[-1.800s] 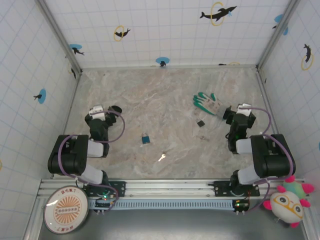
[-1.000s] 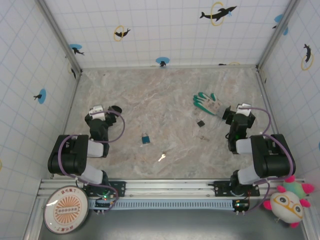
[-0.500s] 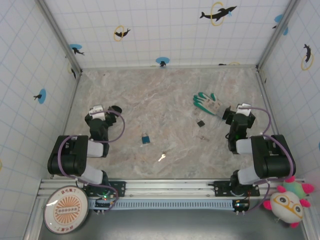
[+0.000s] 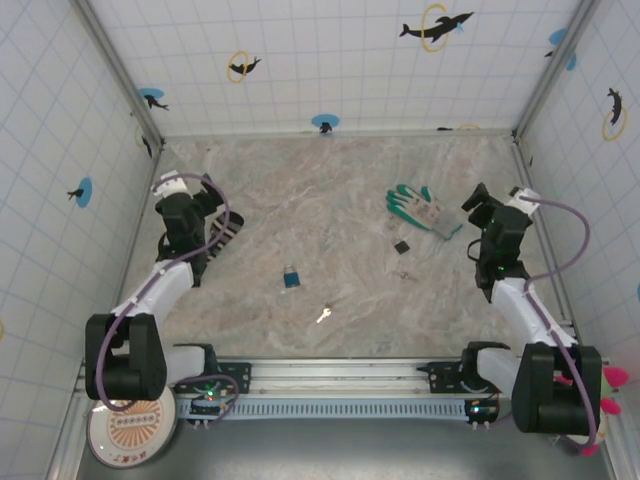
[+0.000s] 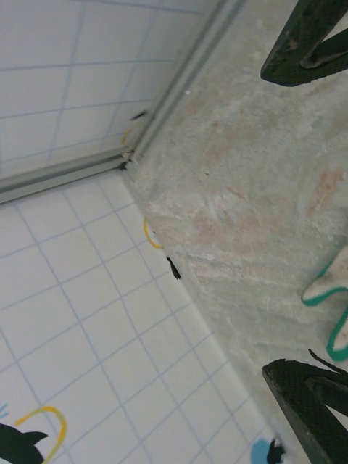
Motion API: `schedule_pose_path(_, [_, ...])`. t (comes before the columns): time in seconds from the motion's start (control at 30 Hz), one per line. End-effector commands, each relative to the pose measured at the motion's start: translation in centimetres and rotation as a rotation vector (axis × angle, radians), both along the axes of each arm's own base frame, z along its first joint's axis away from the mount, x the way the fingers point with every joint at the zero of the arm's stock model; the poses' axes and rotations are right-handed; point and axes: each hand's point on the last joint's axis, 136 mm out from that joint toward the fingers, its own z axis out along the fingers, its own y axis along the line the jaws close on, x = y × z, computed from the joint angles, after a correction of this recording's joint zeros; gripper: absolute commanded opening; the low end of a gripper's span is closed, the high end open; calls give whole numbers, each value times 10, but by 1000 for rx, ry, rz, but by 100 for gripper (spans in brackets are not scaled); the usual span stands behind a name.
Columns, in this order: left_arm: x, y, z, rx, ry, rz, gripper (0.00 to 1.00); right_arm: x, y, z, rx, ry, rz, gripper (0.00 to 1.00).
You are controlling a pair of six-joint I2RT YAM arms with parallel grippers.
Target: Unlock with the key
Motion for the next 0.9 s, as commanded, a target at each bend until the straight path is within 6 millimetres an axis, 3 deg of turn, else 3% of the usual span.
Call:
schedule_pose_path(0.0, [-5, -25, -33, -208, 180, -94, 98, 2, 25, -6, 251, 18, 133, 93])
schedule_pose_path(0.1, [-9, -40, -38, -288, 221, -154, 97, 1, 50, -3, 270, 59, 234, 78])
schedule_pose_path(0.23, [-27, -66, -56, -385, 315, -240, 86, -11, 78, -10, 263, 163, 286, 62])
schedule_pose_path(0.43, [-67, -107, -96, -460, 506, -342, 72, -39, 149, -34, 198, 381, 508, 53])
schedule_pose_path(0.63, [-104, -145, -117, -496, 584, -425, 71, -76, 223, -68, 145, 548, 699, 52])
schedule_pose_path(0.77, [-127, -169, -130, -539, 654, -518, 65, -98, 261, -86, 126, 636, 789, 42])
schedule_pose_path(0.87, [-144, -179, -139, -567, 695, -557, 62, -114, 282, -98, 61, 712, 844, 41])
